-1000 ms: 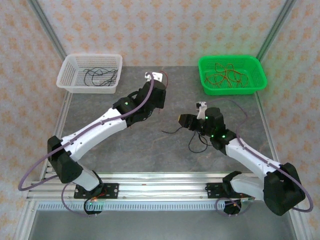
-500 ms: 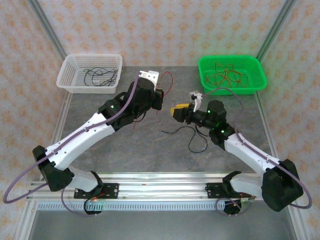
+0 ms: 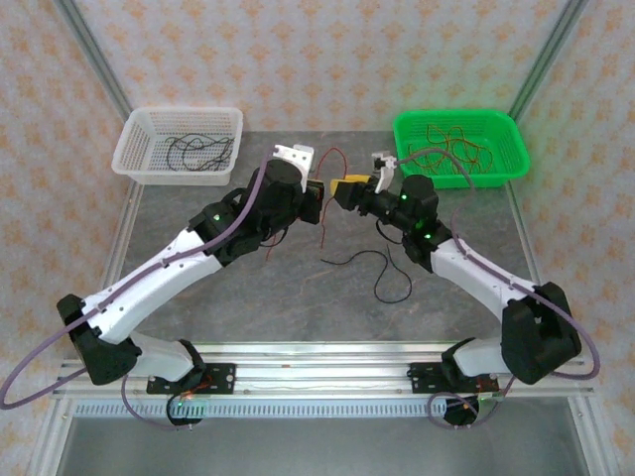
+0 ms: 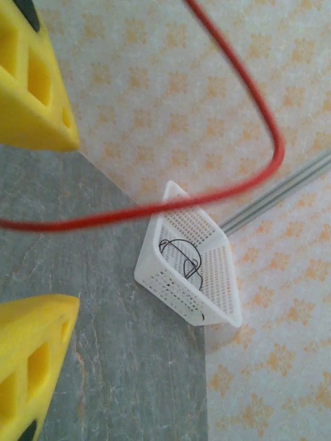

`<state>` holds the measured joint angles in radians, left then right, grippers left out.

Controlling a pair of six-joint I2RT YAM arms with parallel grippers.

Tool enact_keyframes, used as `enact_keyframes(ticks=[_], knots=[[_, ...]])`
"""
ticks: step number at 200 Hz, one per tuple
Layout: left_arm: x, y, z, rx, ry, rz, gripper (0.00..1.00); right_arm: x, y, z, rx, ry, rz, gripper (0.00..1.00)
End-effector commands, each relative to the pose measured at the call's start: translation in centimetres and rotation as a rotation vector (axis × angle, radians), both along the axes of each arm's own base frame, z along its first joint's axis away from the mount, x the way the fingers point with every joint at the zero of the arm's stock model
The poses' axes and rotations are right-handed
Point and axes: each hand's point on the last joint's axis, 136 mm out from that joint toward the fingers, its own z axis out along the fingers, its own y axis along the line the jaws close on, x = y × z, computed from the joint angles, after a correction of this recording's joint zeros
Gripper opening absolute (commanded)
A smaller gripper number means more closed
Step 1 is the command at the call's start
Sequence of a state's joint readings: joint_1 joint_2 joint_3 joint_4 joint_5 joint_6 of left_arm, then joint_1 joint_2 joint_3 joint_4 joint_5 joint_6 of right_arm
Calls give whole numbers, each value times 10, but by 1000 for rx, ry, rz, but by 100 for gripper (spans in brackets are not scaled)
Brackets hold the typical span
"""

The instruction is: Untangle the cables

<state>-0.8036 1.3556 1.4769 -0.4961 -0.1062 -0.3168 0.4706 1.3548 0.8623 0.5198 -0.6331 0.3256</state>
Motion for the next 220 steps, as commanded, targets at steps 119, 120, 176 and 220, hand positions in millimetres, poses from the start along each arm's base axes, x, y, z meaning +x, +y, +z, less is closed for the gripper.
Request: enact_keyframes(ticks=[119, 120, 176, 220], knots=[[-16, 47, 15, -28, -84, 132, 44, 41, -45, 55, -254, -131, -334, 0], [-16, 47, 15, -27, -84, 133, 44, 41, -45, 56, -258, -132, -337, 0], [-24, 58, -1, -53, -71, 158, 49, 64, -86, 106, -426, -208, -487, 0], [-31, 60, -12, -99, -58, 152, 49, 99, -153, 135, -457, -188, -712, 0]])
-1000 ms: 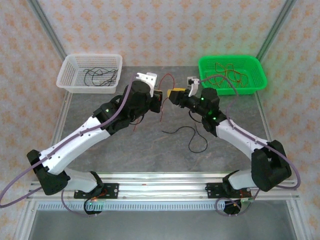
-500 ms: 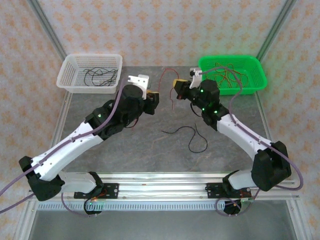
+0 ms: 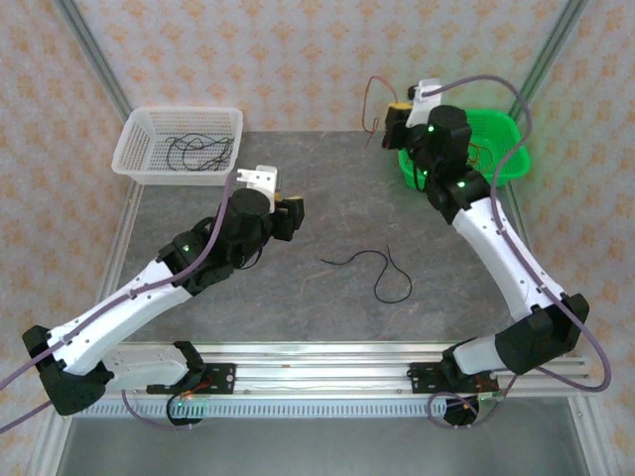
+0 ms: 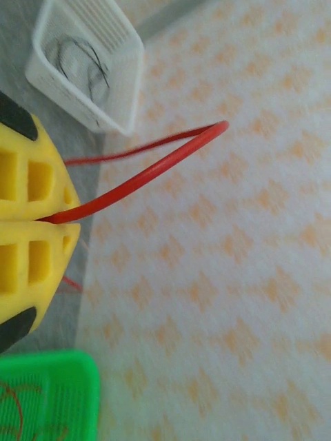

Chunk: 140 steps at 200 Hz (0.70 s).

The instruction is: Untangle the cables

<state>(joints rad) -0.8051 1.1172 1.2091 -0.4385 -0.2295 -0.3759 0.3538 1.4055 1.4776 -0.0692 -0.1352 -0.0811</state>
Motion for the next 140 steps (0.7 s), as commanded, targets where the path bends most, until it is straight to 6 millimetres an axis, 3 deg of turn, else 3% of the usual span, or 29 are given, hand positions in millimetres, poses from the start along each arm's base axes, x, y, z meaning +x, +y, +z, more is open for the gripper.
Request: enact_keyframes(ticks=[1, 45, 101, 140], knots=[[-3, 3, 6, -67, -28, 17, 49, 19, -41, -1, -50, 29, -153, 0], [-10, 6, -5, -110, -17, 11, 49, 56, -107, -1, 55, 46, -279, 0], [-15, 9, -9, -129, -9, 15, 49, 92, -136, -24, 52, 64, -363, 0], [-20, 17, -5, -150, -15, 29, 49, 123, -154, -60, 19, 123, -413, 0]])
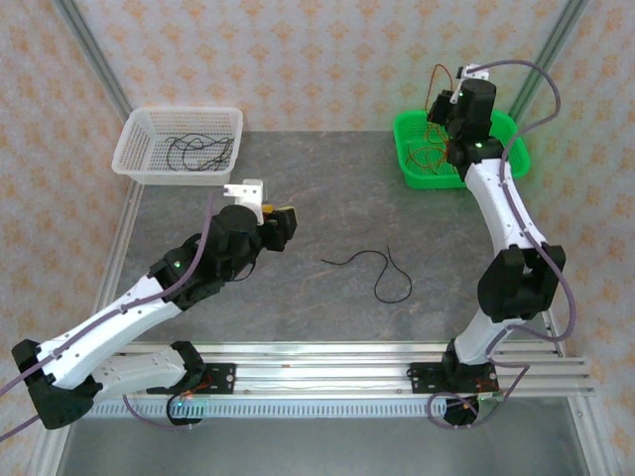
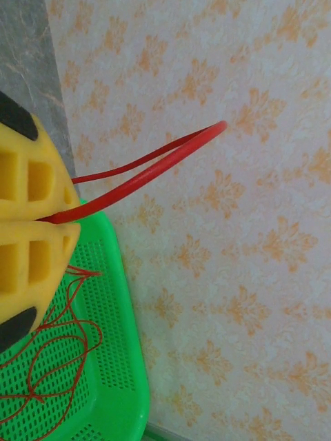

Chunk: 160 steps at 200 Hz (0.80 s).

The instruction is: Untangle the cables

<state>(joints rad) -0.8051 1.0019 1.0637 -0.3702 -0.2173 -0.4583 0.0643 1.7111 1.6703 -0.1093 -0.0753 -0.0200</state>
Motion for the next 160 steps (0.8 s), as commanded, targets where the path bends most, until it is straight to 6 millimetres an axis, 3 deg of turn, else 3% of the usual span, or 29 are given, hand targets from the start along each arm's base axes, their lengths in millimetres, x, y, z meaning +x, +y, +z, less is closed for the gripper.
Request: enact_keyframes(ticks=[1, 46, 84, 122, 160], knots=[[-5, 5, 9, -47, -18, 11, 49, 18, -19, 2, -11, -28, -57, 0], [-7, 8, 7, -46, -2, 23, 49, 53, -42, -58, -20, 75, -110, 0], [-4, 4, 2, -33, 22, 25, 49, 71, -61, -104, 2, 124, -156, 0], [0, -1, -5, -27, 44, 26, 49, 75, -83, -142, 37, 174, -224, 0], [3, -14, -21, -14, 85, 0, 49, 59, -137, -194, 154, 287, -458, 0]])
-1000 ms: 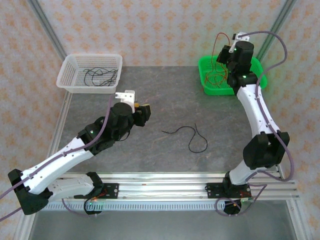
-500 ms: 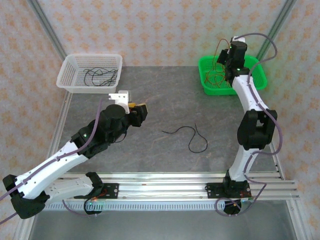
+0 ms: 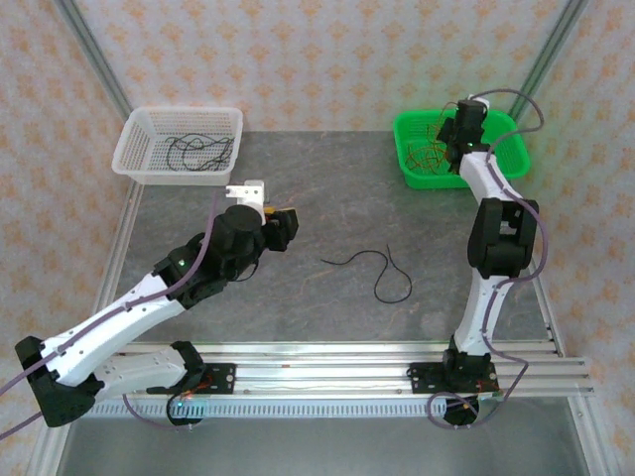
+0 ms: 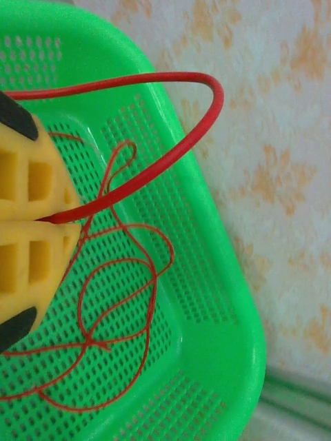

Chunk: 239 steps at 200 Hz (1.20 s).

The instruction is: Untangle the cables

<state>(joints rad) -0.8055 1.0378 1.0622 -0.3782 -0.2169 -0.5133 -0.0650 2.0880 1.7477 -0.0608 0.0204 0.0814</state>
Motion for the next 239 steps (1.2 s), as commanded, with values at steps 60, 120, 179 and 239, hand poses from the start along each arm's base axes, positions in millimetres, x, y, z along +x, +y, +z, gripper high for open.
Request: enact_keyframes(ticks=[60, 120, 179, 239], knots=[[-2, -40, -32, 46, 97, -76, 48, -17, -77, -75, 234, 174, -284, 28], [-5, -78, -68, 135, 175, -135, 48, -21, -73, -3, 220, 68, -250, 38], [-15, -136, -117, 263, 274, -250, 48, -61, -62, 63, 201, -2, -214, 38], [-27, -194, -174, 437, 374, -355, 49, -148, -19, 61, 205, 20, -110, 41]])
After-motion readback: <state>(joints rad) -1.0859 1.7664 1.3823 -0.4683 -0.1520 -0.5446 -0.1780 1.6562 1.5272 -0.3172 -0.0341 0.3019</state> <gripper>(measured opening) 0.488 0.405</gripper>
